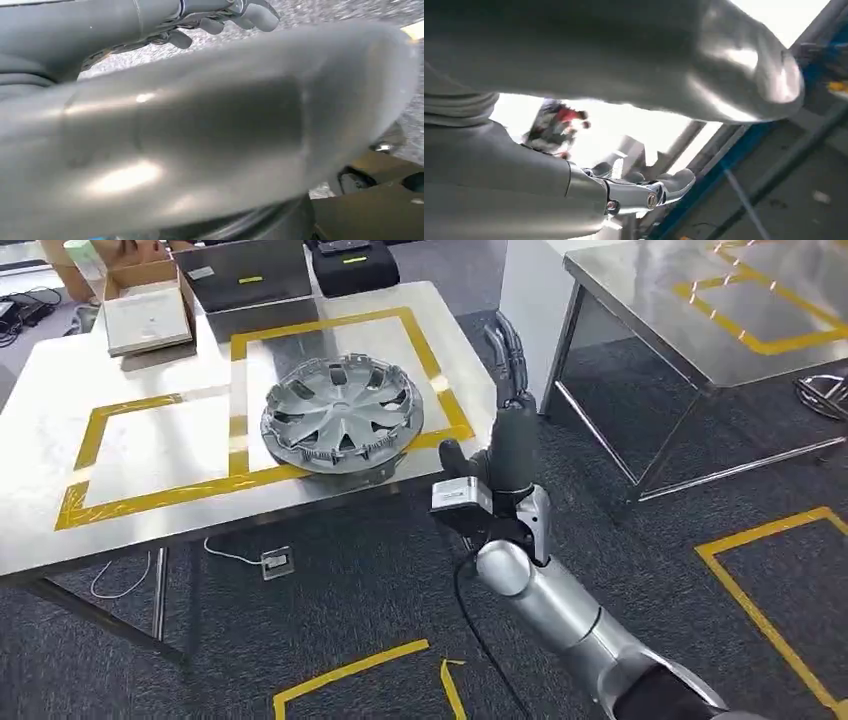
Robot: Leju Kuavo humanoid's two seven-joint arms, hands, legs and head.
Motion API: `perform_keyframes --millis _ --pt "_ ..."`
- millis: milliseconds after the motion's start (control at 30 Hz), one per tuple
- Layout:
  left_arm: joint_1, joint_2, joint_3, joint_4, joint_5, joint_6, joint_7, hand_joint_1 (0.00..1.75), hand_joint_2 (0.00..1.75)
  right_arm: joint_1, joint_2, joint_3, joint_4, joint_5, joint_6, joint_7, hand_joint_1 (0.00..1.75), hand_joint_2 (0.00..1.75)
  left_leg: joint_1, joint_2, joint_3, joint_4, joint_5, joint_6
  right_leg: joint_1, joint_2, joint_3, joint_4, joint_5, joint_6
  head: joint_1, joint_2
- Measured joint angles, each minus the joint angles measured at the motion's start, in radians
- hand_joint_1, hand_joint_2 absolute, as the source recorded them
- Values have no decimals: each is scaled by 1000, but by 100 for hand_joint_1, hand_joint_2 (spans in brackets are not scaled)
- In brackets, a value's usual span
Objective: Take the parts from the cabinet and place them on the table.
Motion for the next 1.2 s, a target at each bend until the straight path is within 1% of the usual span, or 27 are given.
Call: perform_keyframes --millis 33,67,100,233,267,300,367,400,433,467,533,567,600,667,733,767,800,867,900,933,967,1000,1033,1067,1100,1133,1200 --pt "0 0 0 0 0 0 0 0 0 19 -8 -26 13 4 3 3 0 0 2 0 62 -84 29 1 -2 -1 -11 1 8 6 0 0" --pt "-1 0 0 0 0 0 0 0 0 35 -16 -57 29 9 13 3 0 0 3 -1 125 -173 21 2 -3 -1 -17 3 16 12 0 0" --pt "-2 -2 0 0 0 0 -1 0 0 51 -24 -93 41 12 42 21 0 0 -1 -7 173 -241 -17 5 -1 -2 -22 4 23 20 1 0" --pt "1 -2 0 0 0 -1 -5 0 0 85 -61 -179 140 15 149 75 0 0 -10 -12 147 -237 4 42 -4 0 -14 -12 50 51 -1 0" --pt "0 -2 0 0 0 -2 -5 0 0 102 -74 -209 187 16 174 87 0 0 -5 -7 138 -242 19 56 -7 1 -20 2 30 57 -3 0" --pt "0 -3 0 0 0 -3 -5 0 0 113 -82 -243 236 14 190 89 0 0 -6 -8 128 -243 29 63 -7 2 -32 27 -15 58 -2 0" --pt "4 -3 0 0 -2 -5 -5 0 0 108 -92 -322 394 18 195 68 0 0 -10 -10 102 -242 53 70 -4 2 -77 168 -142 61 0 0" --pt "5 -3 0 0 -3 -5 -5 0 0 104 -93 -350 481 36 180 74 0 0 -13 -9 83 -241 65 73 -1 2 -92 239 -176 60 1 0" --pt "6 -4 0 1 -5 -6 -1 0 0 101 -94 -369 568 72 164 105 0 0 -15 -8 69 -239 75 74 2 2 -93 280 -172 59 0 0" --pt "6 -6 0 1 -6 -6 2 0 0 98 -93 -380 654 105 142 148 0 0 -16 -8 56 -235 83 74 4 2 -78 284 -143 56 1 0" --pt "6 -10 1 2 -6 -6 6 0 0 103 -84 -399 837 138 81 155 0 0 -18 -11 33 -225 95 72 9 2 11 184 -73 43 3 0" --pt "5 -11 1 2 -6 -6 6 0 0 102 -79 -403 886 143 68 153 0 0 -20 -10 24 -220 100 69 11 2 69 100 -62 37 4 0" --pt "3 -13 1 2 -6 -6 6 0 0 94 -75 -409 935 145 75 162 0 0 -24 -7 15 -215 105 63 14 2 113 22 -104 27 3 0" --pt "1 -14 3 2 -6 -6 11 0 0 91 -59 -429 1031 127 149 223 0 0 -25 -4 14 -214 117 51 21 3 112 -3 -102 18 4 0" --pt "1 -14 5 2 -7 -8 17 0 0 118 -24 -458 1134 86 253 334 0 0 -20 -7 14 -222 132 38 23 -1 110 -6 -91 4 5 0" --pt "5 -10 6 2 -7 -10 17 0 0 138 5 -475 1173 59 296 387 0 0 -19 -8 9 -217 129 32 16 -10 106 -13 -77 -6 5 0" --pt "8 -9 7 2 -5 -12 17 0 0 160 28 -499 1210 16 344 458 0 0 -19 -8 0 -195 86 25 15 -11 97 -13 -69 -12 3 0" --pt "11 -3 14 2 7 -12 10 0 0 203 86 -560 1265 -91 361 570 0 0 -15 -6 -38 -73 -36 11 14 -14 73 -12 -50 -18 2 0" --pt "11 0 18 2 15 -10 5 0 0 218 114 -601 1286 -157 353 592 0 0 -14 -6 -54 0 -77 5 14 -15 57 -11 -40 -18 1 0" --pt "11 3 22 2 18 -6 4 0 0 228 136 -647 1301 -225 345 589 0 0 -14 -6 -58 49 -90 3 14 -15 42 -9 -30 -18 2 0" --pt "11 9 26 2 18 -3 2 0 0 232 153 -700 1312 -289 335 578 0 0 -14 -6 -42 58 -74 3 14 -14 26 -7 -19 -19 2 0" --pt "12 13 29 2 18 -3 -1 0 0 235 168 -761 1323 -346 325 561 0 0 -15 -6 -7 27 -40 6 15 -12 12 -5 -10 -18 1 0" --pt "12 17 30 2 14 -3 -5 0 0 236 179 -805 1331 -370 317 544 0 0 -16 -6 43 -34 -7 10 16 -11 -1 -4 0 -17 2 0" --pt "10 21 30 1 6 -3 -10 0 0 237 190 -846 1340 -380 310 526 0 0 -18 -6 116 -131 12 20 18 -9 -8 -3 11 -15 2 0" --pt "7 27 30 -1 0 -3 -15 0 0 236 202 -876 1346 -381 310 508 0 0 -22 -6 181 -225 -17 31 17 -8 -12 -1 21 -12 3 0" --pt "3 30 30 -2 -6 -3 -18 0 0 238 209 -897 1348 -372 314 491 0 0 -29 -5 208 -271 -31 33 19 -8 -17 -2 28 -5 3 0" --pt "1 30 30 -1 -8 -2 -28 0 0 235 214 -919 1358 -339 340 453 0 0 -34 -6 193 -270 -14 43 10 -10 -12 -10 47 8 2 0"
